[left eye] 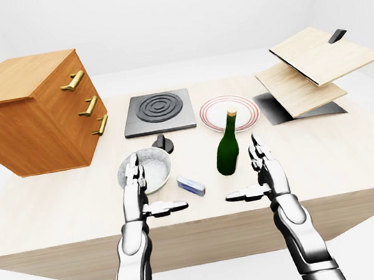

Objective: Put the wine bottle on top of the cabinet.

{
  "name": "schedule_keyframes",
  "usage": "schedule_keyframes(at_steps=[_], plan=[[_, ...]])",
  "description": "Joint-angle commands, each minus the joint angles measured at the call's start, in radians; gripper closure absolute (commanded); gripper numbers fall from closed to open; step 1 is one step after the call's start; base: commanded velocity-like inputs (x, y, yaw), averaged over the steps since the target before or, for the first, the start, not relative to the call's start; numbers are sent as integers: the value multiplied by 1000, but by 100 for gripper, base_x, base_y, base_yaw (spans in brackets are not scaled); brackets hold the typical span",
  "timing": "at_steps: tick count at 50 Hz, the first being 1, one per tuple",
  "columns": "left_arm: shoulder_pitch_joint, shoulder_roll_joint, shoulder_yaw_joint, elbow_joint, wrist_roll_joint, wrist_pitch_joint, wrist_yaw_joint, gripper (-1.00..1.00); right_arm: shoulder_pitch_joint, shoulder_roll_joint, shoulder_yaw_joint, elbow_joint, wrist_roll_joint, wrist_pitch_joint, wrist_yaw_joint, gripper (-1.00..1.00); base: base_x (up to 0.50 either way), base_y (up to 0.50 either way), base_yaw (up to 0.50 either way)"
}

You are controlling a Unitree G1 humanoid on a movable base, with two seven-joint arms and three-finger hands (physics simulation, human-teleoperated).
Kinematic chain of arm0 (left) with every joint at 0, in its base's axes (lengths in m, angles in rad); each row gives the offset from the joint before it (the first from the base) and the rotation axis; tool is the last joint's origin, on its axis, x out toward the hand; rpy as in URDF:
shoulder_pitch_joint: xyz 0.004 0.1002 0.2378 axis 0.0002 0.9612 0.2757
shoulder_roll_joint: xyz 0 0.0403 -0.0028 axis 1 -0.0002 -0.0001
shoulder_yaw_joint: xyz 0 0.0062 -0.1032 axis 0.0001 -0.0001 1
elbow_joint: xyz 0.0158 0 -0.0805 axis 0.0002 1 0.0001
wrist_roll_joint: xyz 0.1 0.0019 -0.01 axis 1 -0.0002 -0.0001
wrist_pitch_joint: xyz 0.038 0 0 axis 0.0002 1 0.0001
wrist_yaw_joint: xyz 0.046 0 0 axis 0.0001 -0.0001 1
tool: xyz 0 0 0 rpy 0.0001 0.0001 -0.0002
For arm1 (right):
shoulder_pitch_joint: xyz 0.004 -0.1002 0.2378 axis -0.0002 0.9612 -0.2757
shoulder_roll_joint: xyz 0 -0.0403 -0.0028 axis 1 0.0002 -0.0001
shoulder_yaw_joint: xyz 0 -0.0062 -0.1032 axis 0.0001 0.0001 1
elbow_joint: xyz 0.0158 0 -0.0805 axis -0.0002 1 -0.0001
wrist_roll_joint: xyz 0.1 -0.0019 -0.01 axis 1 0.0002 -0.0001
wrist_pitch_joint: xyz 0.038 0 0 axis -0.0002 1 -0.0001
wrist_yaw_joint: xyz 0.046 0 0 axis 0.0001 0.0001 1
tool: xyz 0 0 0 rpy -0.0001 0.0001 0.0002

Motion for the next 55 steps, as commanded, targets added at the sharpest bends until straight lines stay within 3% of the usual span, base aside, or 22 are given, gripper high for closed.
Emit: schedule_keyframes(at_steps=[1,3,5,7,9,14,30,46,55], plan=[[-4,8,18,46,-1,-32,-22,-100,-10,-6,-15,27,13,-14,15,-100,0,0,0],[-4,11,21,34,-6,-19,-21,-100,-15,-10,-14,35,15,-16,12,-100,0,0,0],[-10,17,32,4,-16,13,-21,-100,-16,-14,-12,4,14,14,9,-100,0,0,0],[-18,21,39,-23,-21,42,-19,-100,-17,-17,-13,-58,14,66,5,-100,0,0,0],[-22,25,45,-70,-26,69,-18,-100,-19,-20,-9,-134,5,70,3,-100,0,0,0],[-47,40,71,-218,-39,69,-16,-100,-39,-27,-11,-271,-18,70,8,-100,0,0,0],[-274,156,212,-638,-159,69,20,-100,-239,-87,-66,-619,-75,70,50,-100,0,0,0],[-505,301,329,-766,-374,69,162,-100,-442,-160,-104,-769,-84,70,76,-100,0,0,0],[-530,356,343,-780,-466,69,237,-100,-467,-169,-125,-801,-45,70,75,-100,17,0,0]])
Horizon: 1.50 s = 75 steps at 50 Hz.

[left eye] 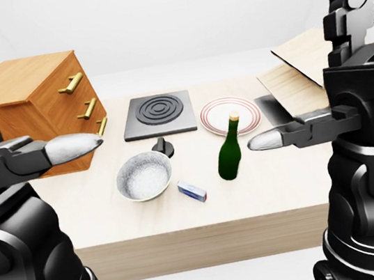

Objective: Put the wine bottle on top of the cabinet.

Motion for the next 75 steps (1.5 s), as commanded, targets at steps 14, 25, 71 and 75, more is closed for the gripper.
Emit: schedule_keyframes(at_steps=[14,25,71,75], plan=[[-73,84,19,-12,-138,0,104,-100,-67,-42,-34,-60,55,0,-9,-100,50,0,0],[-53,80,20,-7,-138,0,95,-100,-56,-40,-21,-51,45,0,-11,-100,50,0,0],[-32,70,17,15,-115,0,76,-100,-37,-15,-37,-55,-38,0,44,-100,3,32,0],[-33,68,14,9,-114,0,76,-100,-23,-39,-51,-75,-20,0,40,-100,0,0,0]])
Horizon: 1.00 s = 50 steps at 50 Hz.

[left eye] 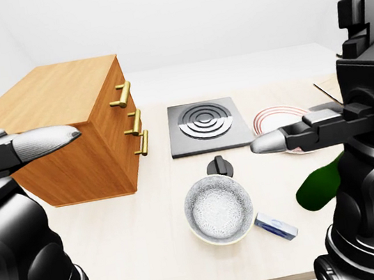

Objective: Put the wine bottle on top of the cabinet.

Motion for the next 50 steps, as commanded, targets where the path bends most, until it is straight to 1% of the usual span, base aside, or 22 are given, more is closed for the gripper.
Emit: schedule_keyframes(at_steps=[1,3,4,9,10,11,12,16,21,26,30,33,34,37,41,46,50], plan=[[-1,-5,-7,1,8,0,-6,-100,18,-22,-43,-26,39,0,-14,-100,0,0,0],[3,-7,-9,6,14,0,-9,-100,37,-32,-68,-39,50,0,-7,-100,0,0,0],[14,-12,-19,6,25,0,-12,-100,54,-54,-103,-73,56,0,8,-100,0,0,0],[16,-24,-23,4,43,0,-20,-100,91,-81,-162,-125,77,0,26,-100,0,0,0],[17,-27,-22,-1,43,0,-20,-100,97,-90,-188,-144,84,0,35,-100,0,0,0],[36,-30,-32,16,62,0,-31,-100,320,-104,-619,-211,199,0,216,-100,0,0,0],[34,-33,-32,19,69,0,-35,-100,345,-99,-663,-230,227,0,226,-100,0,0,0],[34,-42,-39,32,92,0,-47,-100,372,-88,-695,-231,256,0,226,-100,0,0,0],[32,-43,-26,27,97,0,-56,-100,412,-68,-744,-227,288,0,235,-100,0,0,0],[39,-46,-29,33,106,0,-62,-100,474,-25,-773,-185,302,0,252,-100,0,0,0],[45,-51,-32,38,115,0,-67,-100,507,-3,-772,-146,302,0,254,-100,0,0,0],[50,-54,-32,43,120,0,-73,-100,533,19,-791,-122,314,0,261,-100,0,0,0],[50,-55,-32,43,121,0,-74,-100,534,19,-792,-121,315,0,261,-100,0,0,0],[51,-56,-30,45,121,0,-75,-100,566,49,-776,-74,296,0,269,-100,0,0,0],[58,-58,-33,45,128,0,-79,-100,597,78,-783,-4,296,0,278,-100,0,0,0],[52,-57,-25,38,121,0,-76,-100,627,98,-794,66,302,0,285,-100,0,0,0],[61,-61,-30,41,125,0,-77,-100,644,114,-788,126,301,0,288,-100,0,0,0]])
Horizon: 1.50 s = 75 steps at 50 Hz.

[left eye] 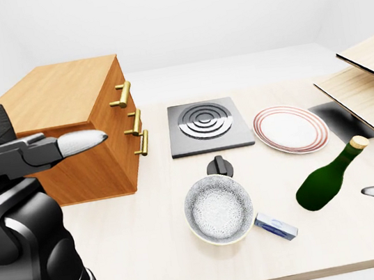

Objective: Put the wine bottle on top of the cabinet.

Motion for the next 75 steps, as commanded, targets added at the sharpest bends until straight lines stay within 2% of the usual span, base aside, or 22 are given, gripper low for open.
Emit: schedule_keyframes(at_steps=[1,12,18,29,36,45,55,75], plan=[[12,-7,-2,-1,8,0,-5,-100,75,55,-15,148,7,0,19,-100,0,0,0],[32,-17,-12,51,37,0,-27,-100,70,35,22,250,-5,0,-10,-100,0,0,0],[19,-12,3,58,27,0,-27,-100,73,28,36,259,-8,0,-20,-100,0,0,0],[19,-11,-3,57,26,0,-23,-100,68,45,92,236,-39,0,-50,-100,0,0,0],[42,-22,-11,67,38,0,-30,-100,74,58,146,341,-61,0,-70,-100,0,0,0],[48,-20,-4,67,39,0,-35,-100,45,-1,181,555,-35,0,-106,-100,0,0,0],[49,-23,-3,73,42,0,-39,-100,33,-34,207,641,-19,0,-127,-100,0,0,0],[51,-24,-5,90,45,0,-42,-100,11,-40,262,594,-33,0,-167,-100,0,0,0]])
